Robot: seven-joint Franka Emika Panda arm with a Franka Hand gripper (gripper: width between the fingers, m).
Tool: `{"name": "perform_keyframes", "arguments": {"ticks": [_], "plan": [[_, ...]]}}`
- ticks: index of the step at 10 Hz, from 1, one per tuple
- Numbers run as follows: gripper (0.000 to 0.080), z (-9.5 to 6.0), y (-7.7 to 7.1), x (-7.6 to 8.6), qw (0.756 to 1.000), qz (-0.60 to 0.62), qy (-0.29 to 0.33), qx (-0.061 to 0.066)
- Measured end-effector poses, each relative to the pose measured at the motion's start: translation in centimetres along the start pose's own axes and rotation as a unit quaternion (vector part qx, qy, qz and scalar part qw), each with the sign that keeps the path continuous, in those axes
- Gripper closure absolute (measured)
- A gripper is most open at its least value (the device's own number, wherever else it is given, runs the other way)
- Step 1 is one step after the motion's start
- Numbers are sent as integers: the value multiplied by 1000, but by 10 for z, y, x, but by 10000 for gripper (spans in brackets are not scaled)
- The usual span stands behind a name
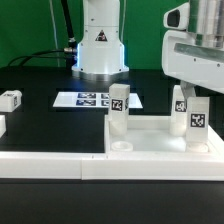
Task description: Assemble square table
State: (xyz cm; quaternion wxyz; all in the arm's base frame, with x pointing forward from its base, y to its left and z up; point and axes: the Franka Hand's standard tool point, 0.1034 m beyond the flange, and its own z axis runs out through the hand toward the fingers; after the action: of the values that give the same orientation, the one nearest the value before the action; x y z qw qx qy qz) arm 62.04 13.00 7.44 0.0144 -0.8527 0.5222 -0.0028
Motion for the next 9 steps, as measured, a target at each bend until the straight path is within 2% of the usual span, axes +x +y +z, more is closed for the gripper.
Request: {"name": "perform_keyframes", "arguments": {"ticks": [1, 3, 6, 7, 9], "plan": [[151, -1, 0, 1, 998, -56, 1, 2], [151, 0, 0, 9, 987, -160, 21, 25], [151, 3, 4, 20, 958, -283, 31, 27], [151, 3, 4, 20, 958, -284, 32, 27], [412, 3, 4, 20, 960, -277, 31, 27]]}}
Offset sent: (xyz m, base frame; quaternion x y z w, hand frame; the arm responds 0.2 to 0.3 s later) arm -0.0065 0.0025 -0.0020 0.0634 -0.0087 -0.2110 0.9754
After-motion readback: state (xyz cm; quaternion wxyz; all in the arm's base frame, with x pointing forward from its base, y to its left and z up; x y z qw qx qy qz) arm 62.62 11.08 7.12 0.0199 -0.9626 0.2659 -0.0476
